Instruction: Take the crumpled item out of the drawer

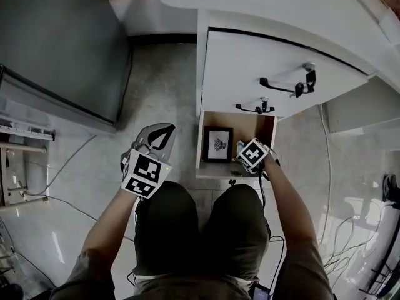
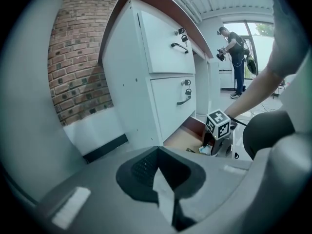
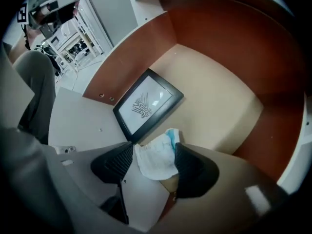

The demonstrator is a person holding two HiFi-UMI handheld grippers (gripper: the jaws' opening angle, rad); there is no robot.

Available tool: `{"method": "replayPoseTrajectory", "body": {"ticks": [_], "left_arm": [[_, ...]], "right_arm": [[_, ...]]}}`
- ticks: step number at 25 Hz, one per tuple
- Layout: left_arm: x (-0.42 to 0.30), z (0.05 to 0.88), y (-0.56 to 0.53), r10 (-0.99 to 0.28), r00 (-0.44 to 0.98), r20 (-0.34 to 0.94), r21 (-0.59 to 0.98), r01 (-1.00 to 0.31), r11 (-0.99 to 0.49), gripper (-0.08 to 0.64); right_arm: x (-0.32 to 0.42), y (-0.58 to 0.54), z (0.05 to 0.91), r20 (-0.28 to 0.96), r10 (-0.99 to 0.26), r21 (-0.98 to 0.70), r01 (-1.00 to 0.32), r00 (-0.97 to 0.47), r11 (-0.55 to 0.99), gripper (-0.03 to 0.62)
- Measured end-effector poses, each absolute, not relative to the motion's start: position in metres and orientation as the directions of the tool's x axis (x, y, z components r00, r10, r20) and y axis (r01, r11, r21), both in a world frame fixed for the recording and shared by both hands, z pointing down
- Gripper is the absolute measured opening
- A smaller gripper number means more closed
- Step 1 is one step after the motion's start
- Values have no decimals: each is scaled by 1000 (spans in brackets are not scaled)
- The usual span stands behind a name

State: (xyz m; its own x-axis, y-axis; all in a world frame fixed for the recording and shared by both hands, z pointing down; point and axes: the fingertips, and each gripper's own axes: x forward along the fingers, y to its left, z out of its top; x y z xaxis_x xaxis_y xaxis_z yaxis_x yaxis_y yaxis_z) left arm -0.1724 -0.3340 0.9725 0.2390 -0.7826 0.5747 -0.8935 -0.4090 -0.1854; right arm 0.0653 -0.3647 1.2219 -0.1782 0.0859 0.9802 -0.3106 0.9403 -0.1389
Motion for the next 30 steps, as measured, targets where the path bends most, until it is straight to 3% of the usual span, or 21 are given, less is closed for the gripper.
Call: {"method": "replayPoseTrajectory", "body": {"ticks": [3, 7, 11, 14, 22, 30], "left_arm": [[-172, 974, -333, -786, 230, 574, -187, -897, -400, 0], [-172, 973, -330, -785, 229, 575, -187, -898, -398, 0], [-174, 973, -327, -787, 222, 575, -180, -904, -387, 0], [-171, 972, -324, -785, 227, 576, -175, -904, -390, 0], [-166, 956, -322, -769, 238, 594, -161, -901, -403, 0], [-165, 877, -311, -785, 223, 578, -175, -906, -386, 0]], "right_arm": [[67, -363, 1234, 986, 98, -135, -307, -135, 942, 316], [69, -362, 1246, 991, 95, -118, -279, -94, 953, 282], [69, -368, 1244, 990, 84, -117, -312, -117, 943, 168], [69, -369, 1235, 987, 66, -112, -341, -144, 933, 140], [59, -378, 1159, 946, -20, -127, -429, -323, 895, 127], [23, -374, 1024, 843, -109, -216, -517, -526, 828, 124]]}}
